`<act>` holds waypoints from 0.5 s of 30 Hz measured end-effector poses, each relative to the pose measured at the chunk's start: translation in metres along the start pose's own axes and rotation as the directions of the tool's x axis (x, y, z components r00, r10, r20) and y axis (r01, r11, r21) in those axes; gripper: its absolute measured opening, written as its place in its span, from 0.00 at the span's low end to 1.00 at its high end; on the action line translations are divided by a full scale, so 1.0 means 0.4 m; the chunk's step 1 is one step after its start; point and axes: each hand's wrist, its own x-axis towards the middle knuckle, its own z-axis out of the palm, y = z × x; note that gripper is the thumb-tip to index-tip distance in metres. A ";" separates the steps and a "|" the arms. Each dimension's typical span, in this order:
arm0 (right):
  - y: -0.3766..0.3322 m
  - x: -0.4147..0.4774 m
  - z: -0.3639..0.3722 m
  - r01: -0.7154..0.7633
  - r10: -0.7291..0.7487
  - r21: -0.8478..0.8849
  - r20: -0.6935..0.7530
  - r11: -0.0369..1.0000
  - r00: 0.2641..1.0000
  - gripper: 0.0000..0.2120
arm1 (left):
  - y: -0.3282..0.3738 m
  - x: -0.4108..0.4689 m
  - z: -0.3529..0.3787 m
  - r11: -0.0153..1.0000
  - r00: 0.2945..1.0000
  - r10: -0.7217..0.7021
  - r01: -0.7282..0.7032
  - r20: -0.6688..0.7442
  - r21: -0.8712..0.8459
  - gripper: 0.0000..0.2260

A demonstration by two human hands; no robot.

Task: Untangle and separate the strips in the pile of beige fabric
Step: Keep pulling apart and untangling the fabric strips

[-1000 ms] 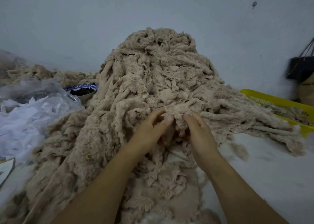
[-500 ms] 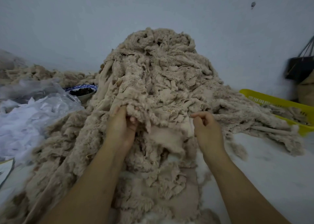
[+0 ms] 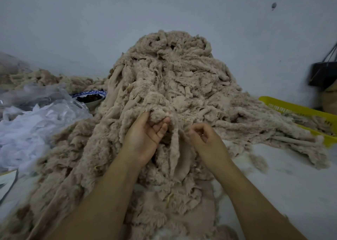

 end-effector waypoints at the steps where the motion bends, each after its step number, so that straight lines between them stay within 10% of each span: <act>1: -0.002 -0.002 0.004 -0.001 0.002 -0.015 0.026 1.000 1.000 0.06 | -0.001 -0.001 0.001 1.000 1.000 -0.006 0.005 0.023 0.011 0.13; 5: 0.011 -0.004 0.017 -0.041 0.079 -0.214 0.171 0.976 0.982 0.20 | -0.011 -0.007 0.003 0.997 0.992 -0.044 0.036 0.115 0.067 0.14; 10: -0.012 0.005 -0.011 -0.012 0.024 0.050 -0.240 0.999 0.971 0.09 | -0.021 0.008 0.002 0.970 0.998 0.066 -0.067 0.009 0.236 0.13; 15: -0.036 0.003 -0.004 -0.028 0.082 0.293 -0.175 0.956 0.981 0.16 | -0.071 -0.023 0.020 0.482 0.986 0.083 -0.165 0.143 0.861 0.14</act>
